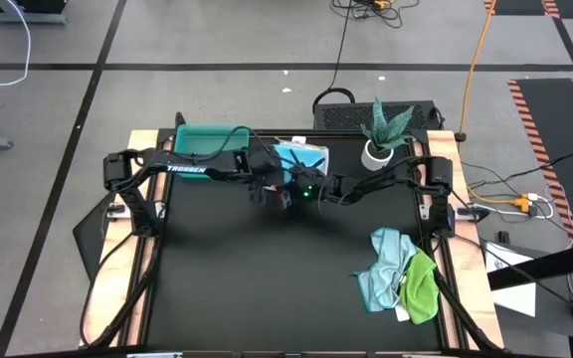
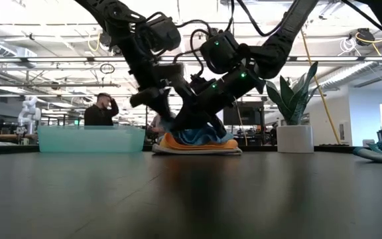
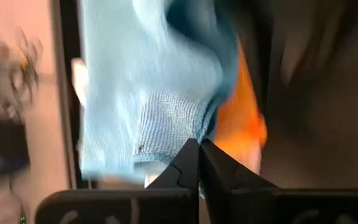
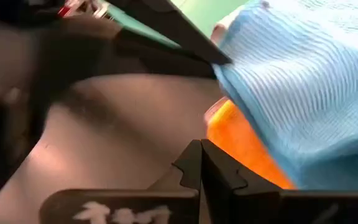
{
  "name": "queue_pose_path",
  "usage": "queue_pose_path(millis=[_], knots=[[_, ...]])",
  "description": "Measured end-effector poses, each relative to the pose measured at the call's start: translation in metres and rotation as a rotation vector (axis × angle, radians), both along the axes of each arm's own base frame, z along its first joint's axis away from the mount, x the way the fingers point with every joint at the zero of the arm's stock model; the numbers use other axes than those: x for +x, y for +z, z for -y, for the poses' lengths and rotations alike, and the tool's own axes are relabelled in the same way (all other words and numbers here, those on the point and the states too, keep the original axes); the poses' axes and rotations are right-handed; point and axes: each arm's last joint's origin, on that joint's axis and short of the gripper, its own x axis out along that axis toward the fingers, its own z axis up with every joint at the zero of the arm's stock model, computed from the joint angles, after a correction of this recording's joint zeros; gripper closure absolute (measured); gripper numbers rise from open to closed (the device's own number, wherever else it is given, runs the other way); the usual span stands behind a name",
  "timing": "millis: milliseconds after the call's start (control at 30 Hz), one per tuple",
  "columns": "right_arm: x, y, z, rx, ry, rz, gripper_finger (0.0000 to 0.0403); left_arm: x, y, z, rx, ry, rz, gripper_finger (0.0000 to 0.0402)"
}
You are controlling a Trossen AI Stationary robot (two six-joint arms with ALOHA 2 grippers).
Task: Fold microfiber towels
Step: Stack the folded blue microfiber towel on top of the folded gray microfiber towel
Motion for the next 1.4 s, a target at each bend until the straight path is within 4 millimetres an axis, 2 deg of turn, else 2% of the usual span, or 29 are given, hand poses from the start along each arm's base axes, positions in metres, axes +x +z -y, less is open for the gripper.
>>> queue_pose_path(millis=[133,233,433,600,733,833,967,1033,1100,1200,1300,1400], knots=[[-0.005,0.004,-0.002,0.003,0.028,-0.055,0.0403,-0.016,-0.003,0.012,-0.047,0.040,-0.170,0.0373],[-0.009,0.010,-0.003,-0.024,0.049,-0.091,0.0403,-0.022,0.001,0.024,-0.100,0.053,-0.192,0.0357],[-0.015,0.039,-0.005,-0.085,0.107,-0.056,0.0403,-0.012,0.019,0.044,-0.112,0.028,-0.011,0.0342],[-0.025,0.057,-0.003,-0.139,0.103,-0.095,0.0403,-0.005,0.029,0.041,-0.049,0.032,0.096,0.0342],[-0.036,0.063,-0.001,-0.127,0.093,-0.162,0.0403,-0.010,0.033,0.037,0.006,0.146,0.101,0.0341],[-0.045,0.064,0.004,-0.104,0.084,-0.218,0.0403,-0.022,0.042,0.031,-0.009,0.304,0.133,0.0341],[-0.048,0.068,0.018,-0.056,0.113,-0.178,0.0403,-0.036,0.053,0.015,-0.135,0.543,0.253,0.0341],[-0.050,0.072,0.023,-0.011,0.168,-0.141,0.0403,-0.039,0.061,0.003,-0.214,0.573,0.321,0.0341],[-0.052,0.076,0.025,0.022,0.212,-0.113,0.0403,-0.046,0.061,-0.010,-0.291,0.582,0.316,0.0341],[-0.061,0.093,0.026,0.032,0.259,-0.064,0.0403,-0.054,0.059,-0.031,-0.366,0.587,0.317,0.0341],[-0.071,0.120,0.021,-0.003,0.307,0.023,0.0403,-0.061,0.053,-0.052,-0.438,0.614,0.318,0.0341],[-0.086,0.152,0.012,-0.054,0.339,0.121,0.0403,-0.066,0.043,-0.069,-0.614,0.607,0.317,0.0341]])
